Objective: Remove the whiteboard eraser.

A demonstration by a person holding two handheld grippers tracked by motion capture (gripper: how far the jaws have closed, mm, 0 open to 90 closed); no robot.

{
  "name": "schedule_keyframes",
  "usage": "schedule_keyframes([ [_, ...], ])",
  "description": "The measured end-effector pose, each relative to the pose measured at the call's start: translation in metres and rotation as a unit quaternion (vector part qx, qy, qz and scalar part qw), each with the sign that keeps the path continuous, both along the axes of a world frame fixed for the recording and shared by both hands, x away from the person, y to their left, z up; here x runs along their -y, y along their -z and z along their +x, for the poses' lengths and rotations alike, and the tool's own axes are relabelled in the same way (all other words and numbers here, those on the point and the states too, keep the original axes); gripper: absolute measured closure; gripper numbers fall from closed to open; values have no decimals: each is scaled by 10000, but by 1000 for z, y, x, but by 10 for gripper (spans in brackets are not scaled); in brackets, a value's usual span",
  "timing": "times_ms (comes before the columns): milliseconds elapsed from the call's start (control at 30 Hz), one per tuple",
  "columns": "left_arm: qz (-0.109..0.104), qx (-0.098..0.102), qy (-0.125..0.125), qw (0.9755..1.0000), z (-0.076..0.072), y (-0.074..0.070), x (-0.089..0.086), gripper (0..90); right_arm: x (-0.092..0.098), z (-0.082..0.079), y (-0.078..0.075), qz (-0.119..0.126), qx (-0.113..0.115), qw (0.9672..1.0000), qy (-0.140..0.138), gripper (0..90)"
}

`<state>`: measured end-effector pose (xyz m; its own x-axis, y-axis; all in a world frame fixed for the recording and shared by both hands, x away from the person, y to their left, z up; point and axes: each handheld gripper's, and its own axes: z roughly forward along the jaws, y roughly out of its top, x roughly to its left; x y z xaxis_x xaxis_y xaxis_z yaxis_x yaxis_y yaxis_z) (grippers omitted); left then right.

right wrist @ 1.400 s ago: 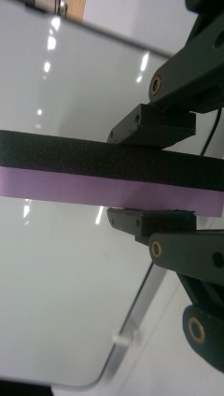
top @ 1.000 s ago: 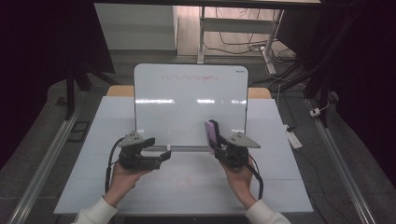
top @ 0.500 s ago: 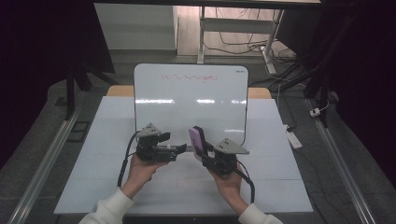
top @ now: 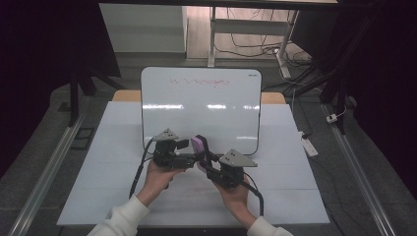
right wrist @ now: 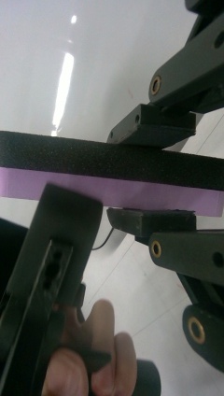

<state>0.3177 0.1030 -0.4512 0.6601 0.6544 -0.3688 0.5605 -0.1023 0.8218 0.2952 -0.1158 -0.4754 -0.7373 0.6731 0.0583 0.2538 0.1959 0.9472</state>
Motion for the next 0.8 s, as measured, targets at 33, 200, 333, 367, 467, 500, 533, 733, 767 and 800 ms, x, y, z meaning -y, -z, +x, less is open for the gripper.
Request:
schedule_keyframes([
  [33,-17,-20,14,10000,0,0,0,174,-1,-1,0,31,58,10000,-24,615],
  [200,-102,-60,63,9999,2,1,0,216,-2,-3,0,62,104,9999,-98,615],
  [333,-147,-87,145,9997,2,3,1,312,-4,-4,-1,79,187,9997,-150,614],
  [367,-196,-109,177,9996,2,3,1,376,-4,-4,-1,73,198,9997,-156,614],
  [467,-145,-76,162,9997,2,3,1,388,-4,-3,0,64,164,9997,-166,612],
  [500,-114,-76,158,9998,2,3,1,393,-4,-2,1,44,136,9997,-187,607],
  [533,-91,-74,157,9998,2,3,1,393,-4,-2,1,44,136,9997,-187,607],
  [733,-24,142,-12,9999,-1,1,-2,403,-3,2,5,30,-175,9998,-94,506],
  [767,-72,109,18,9999,0,0,-5,404,-2,4,6,130,-270,9994,-155,509],
  [800,-117,60,63,9999,1,0,-6,404,-2,4,6,130,-270,9994,-155,509],
])
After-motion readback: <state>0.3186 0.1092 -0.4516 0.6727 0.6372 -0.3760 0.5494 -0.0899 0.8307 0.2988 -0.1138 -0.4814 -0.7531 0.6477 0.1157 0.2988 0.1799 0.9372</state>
